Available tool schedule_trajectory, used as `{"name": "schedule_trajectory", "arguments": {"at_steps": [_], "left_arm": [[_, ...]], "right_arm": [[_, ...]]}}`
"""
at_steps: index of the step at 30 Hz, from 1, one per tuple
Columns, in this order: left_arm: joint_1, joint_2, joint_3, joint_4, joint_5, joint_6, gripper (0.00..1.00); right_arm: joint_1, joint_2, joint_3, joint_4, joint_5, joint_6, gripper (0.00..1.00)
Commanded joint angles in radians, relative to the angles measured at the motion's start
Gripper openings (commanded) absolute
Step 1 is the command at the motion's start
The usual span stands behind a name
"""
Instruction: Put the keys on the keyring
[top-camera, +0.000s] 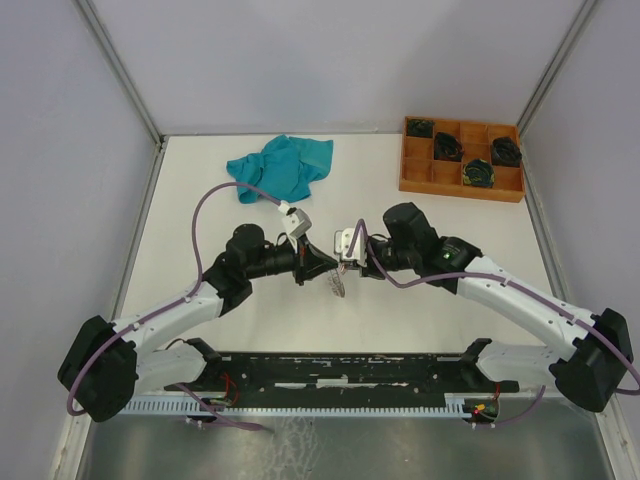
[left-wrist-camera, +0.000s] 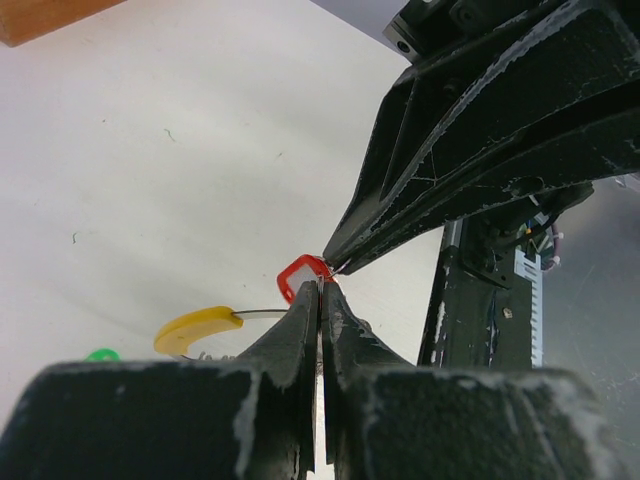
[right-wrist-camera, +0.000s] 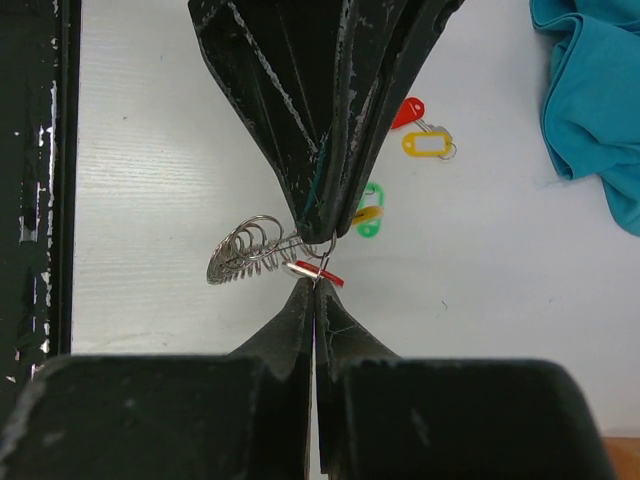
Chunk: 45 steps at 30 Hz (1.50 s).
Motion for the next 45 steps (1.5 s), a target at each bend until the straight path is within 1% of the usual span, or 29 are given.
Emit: {"name": "schedule_trajectory", "arguments": {"at_steps": [1,10,17,20,22,27,29,32,37,39,40,43,45], "left_arm": [[0.015,-0.025,0.014,0.132,-0.036,-0.054,0.03],[0.015,-0.015,0.001,0.202,-0.038,-0.09,0.03],[0.015,-0.008,-0.016,0.168,-0.051,-0.063,0.03],[0.014,-0.007,-0.023,0.156,-0.072,-0.055,0.03],[0.015,-0.003,-0.02,0.139,-0.087,-0.052,0.03],[0.014,0.008,-0.005,0.109,-0.111,-0.043,0.03],[0.015,0.015,0.006,0.086,-0.118,-0.035,0.03],[0.015,0.026,0.026,0.045,-0.113,-0.018,0.03],[0.016,0.025,0.031,0.042,-0.112,-0.02,0.03],[0.015,0.029,0.042,0.024,-0.111,-0.019,0.03],[0.014,0.031,0.044,0.017,-0.115,-0.022,0.03],[0.015,0.031,0.042,0.018,-0.139,-0.043,0.03],[0.015,0.035,0.037,0.028,-0.154,-0.061,0.03]], "right_arm": [[-0.001,0.014,-0.005,-0.016,-0.048,0.025,0.01],[-0.003,0.052,-0.007,0.009,-0.066,0.041,0.01],[-0.003,0.026,-0.036,0.075,0.055,0.095,0.02],[-0.003,0.017,-0.047,0.097,0.099,0.127,0.2],[-0.003,0.006,-0.052,0.101,0.134,0.143,0.3],[-0.003,-0.053,-0.088,0.122,0.176,0.16,0.43],[-0.003,-0.078,-0.106,0.128,0.17,0.16,0.5],[-0.003,-0.106,-0.128,0.142,0.135,0.159,0.53],[-0.003,-0.097,-0.136,0.158,0.099,0.191,0.53],[-0.003,-0.09,-0.133,0.173,0.103,0.232,0.53],[-0.003,-0.081,-0.124,0.185,0.134,0.281,0.53],[-0.005,-0.047,-0.068,0.156,0.262,0.492,0.51],[-0.008,-0.034,-0.045,0.137,0.282,0.609,0.51]]}}
